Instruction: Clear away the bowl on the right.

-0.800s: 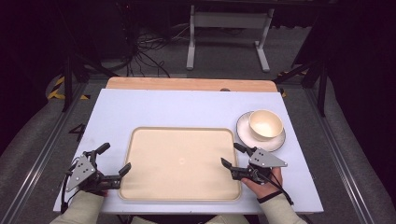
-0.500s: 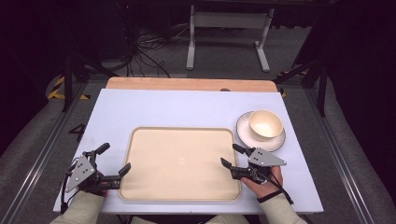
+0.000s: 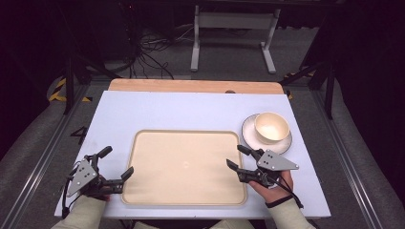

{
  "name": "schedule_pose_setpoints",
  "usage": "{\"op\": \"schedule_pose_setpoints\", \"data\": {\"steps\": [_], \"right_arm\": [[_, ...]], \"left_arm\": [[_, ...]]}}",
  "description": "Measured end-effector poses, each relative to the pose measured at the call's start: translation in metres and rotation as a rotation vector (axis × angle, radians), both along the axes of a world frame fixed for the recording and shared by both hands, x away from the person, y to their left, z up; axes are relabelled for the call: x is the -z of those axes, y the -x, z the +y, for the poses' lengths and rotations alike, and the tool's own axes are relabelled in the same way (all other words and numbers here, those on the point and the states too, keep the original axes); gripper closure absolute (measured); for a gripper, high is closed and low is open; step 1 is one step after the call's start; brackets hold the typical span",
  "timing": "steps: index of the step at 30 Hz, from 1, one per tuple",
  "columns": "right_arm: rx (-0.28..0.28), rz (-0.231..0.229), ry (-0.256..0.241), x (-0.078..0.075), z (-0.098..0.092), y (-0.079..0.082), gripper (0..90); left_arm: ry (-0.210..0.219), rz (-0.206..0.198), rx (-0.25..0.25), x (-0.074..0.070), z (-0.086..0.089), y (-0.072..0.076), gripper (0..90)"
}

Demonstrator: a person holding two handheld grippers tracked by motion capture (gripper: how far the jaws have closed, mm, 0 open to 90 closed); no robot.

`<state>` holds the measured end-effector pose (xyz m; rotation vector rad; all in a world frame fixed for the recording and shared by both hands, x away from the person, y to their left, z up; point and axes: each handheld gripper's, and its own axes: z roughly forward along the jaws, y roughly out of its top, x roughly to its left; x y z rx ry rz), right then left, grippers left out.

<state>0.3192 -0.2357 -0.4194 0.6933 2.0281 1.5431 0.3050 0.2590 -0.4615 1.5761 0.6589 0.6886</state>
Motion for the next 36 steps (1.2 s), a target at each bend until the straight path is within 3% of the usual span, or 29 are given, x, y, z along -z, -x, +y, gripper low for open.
{"op": "schedule_pose_setpoints", "data": {"steps": [12, 17, 26, 36], "right_arm": [[-0.003, -0.038, -0.039, -0.024, -0.002, 0.002, 37.2], [-0.007, -0.041, -0.046, -0.027, 0.0, 0.004, 37.7], [-0.004, -0.089, -0.037, -0.037, 0.006, 0.01, 38.6], [0.047, -0.104, -0.036, -0.039, 0.001, 0.009, 39.5]], "left_arm": [[-0.004, 0.0, -0.002, 0.0, 0.0, 0.0, 0.1], [-0.004, 0.0, -0.001, 0.0, 0.0, 0.0, 0.1], [-0.002, -0.001, -0.003, 0.0, 0.0, 0.0, 0.1], [-0.001, -0.002, -0.003, 0.0, 0.0, 0.0, 0.1]]}}
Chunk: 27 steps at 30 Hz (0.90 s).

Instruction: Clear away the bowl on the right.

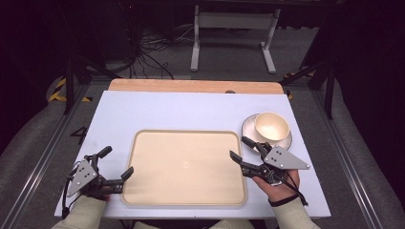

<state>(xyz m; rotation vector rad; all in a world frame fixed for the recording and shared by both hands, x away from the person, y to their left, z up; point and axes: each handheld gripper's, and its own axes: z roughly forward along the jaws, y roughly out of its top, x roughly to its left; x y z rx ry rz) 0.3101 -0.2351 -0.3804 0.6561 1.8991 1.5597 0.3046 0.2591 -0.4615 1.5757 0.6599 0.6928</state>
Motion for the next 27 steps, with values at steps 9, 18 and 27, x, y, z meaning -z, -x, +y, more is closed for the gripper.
{"op": "schedule_pose_setpoints", "data": {"steps": [9, 18, 27], "right_arm": [[0.087, 0.002, 0.0, -0.001, -0.013, -0.003, 37.7], [0.241, -0.022, -0.002, 0.0, -0.029, -0.003, 26.5], [0.337, -0.03, -0.007, 0.003, -0.039, -0.005, 25.9]], "left_arm": [[0.001, -0.001, 0.001, 0.0, 0.0, 0.0, 0.1], [0.0, -0.002, 0.002, 0.0, 0.0, 0.0, 0.1], [0.001, -0.001, 0.002, 0.0, 0.0, 0.0, 0.1]]}}
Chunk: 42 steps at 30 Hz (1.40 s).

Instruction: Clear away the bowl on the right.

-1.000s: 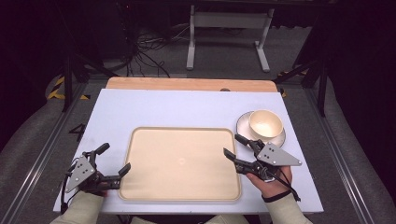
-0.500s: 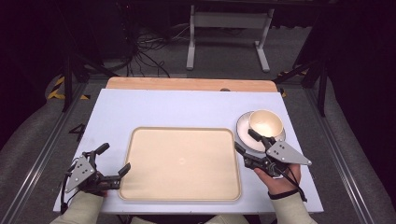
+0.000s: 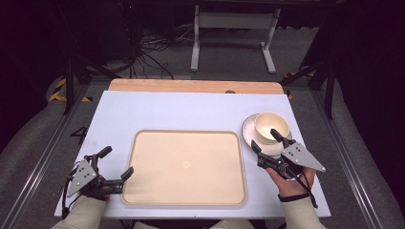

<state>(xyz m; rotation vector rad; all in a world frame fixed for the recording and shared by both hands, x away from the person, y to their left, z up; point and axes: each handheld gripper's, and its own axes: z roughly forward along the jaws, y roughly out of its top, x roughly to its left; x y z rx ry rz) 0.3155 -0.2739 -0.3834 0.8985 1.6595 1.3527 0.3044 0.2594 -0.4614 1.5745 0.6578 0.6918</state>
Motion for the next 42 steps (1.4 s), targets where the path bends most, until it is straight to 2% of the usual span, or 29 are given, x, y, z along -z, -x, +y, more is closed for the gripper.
{"op": "schedule_pose_setpoints", "data": {"steps": [7, 13, 19, 25, 30, 33, 42], "right_arm": [[0.066, 0.011, -0.018, 0.002, -0.007, -0.001, 27.1], [0.117, -0.002, -0.001, 0.003, -0.009, -0.002, 27.2], [0.196, 0.002, 0.0, 0.006, -0.012, -0.002, 27.2], [0.218, -0.001, -0.005, 0.006, -0.013, -0.002, 27.2], [0.21, 0.035, -0.023, 0.006, -0.016, -0.005, 29.0], [0.217, 0.04, -0.025, 0.005, -0.016, -0.006, 29.3], [0.27, 0.087, -0.029, -0.001, -0.03, -0.023, 29.4]], "left_arm": [[0.0, 0.0, 0.001, 0.0, 0.0, 0.0, 0.1], [-0.001, -0.001, 0.001, 0.0, 0.0, 0.0, 0.1], [-0.002, -0.001, 0.002, 0.0, 0.0, 0.0, 0.1], [-0.001, -0.001, 0.001, 0.0, 0.0, 0.0, 0.1], [-0.001, -0.002, -0.001, 0.0, 0.0, 0.0, 0.1], [0.0, -0.003, -0.001, 0.0, 0.0, 0.0, 0.1], [-0.005, -0.001, -0.003, 0.0, 0.0, 0.0, 0.1]]}}
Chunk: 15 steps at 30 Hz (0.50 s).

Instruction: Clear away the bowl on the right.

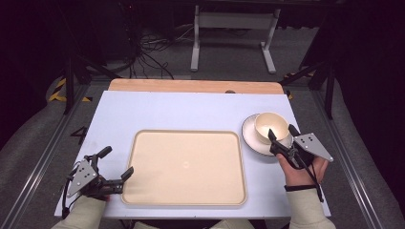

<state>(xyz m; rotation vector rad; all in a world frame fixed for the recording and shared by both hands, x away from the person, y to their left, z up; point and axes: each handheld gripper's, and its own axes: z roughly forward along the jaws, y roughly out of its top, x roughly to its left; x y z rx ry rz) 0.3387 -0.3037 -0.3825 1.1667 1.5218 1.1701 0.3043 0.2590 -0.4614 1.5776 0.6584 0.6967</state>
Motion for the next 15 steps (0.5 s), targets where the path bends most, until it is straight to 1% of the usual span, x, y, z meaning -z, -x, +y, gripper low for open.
{"op": "schedule_pose_setpoints", "data": {"steps": [3, 6, 7, 9, 11, 12, 13, 15], "right_arm": [[0.01, 0.02, 0.01, 0.0, -0.002, -0.006, 29.4], [0.006, 0.035, 0.011, 0.0, -0.006, -0.015, 29.4], [0.006, 0.035, 0.011, 0.0, -0.006, -0.015, 29.4], [0.018, 0.06, 0.013, -0.001, -0.011, -0.023, 29.4], [0.021, 0.065, 0.013, -0.001, -0.012, -0.024, 29.4], [0.028, 0.083, 0.015, -0.003, -0.015, -0.029, 29.4], [0.028, 0.083, 0.015, -0.003, -0.015, -0.029, 29.4], [0.035, 0.098, 0.012, -0.005, -0.017, -0.033, 30.1]], "left_arm": [[0.0, 0.0, 0.0, 0.0, 0.0, 0.0, 0.1], [-0.001, 0.0, 0.0, 0.0, 0.0, 0.0, 0.1], [-0.001, 0.0, 0.0, 0.0, 0.0, 0.0, 0.1], [0.0, 0.0, 0.0, 0.0, 0.0, 0.0, 0.1], [0.0, 0.0, 0.0, 0.0, 0.0, 0.0, 0.1], [0.0, 0.0, 0.0, 0.0, 0.0, 0.0, 0.1], [0.0, 0.0, 0.0, 0.0, 0.0, 0.0, 0.1], [0.002, -0.001, 0.0, 0.0, 0.0, 0.0, 0.1]]}}
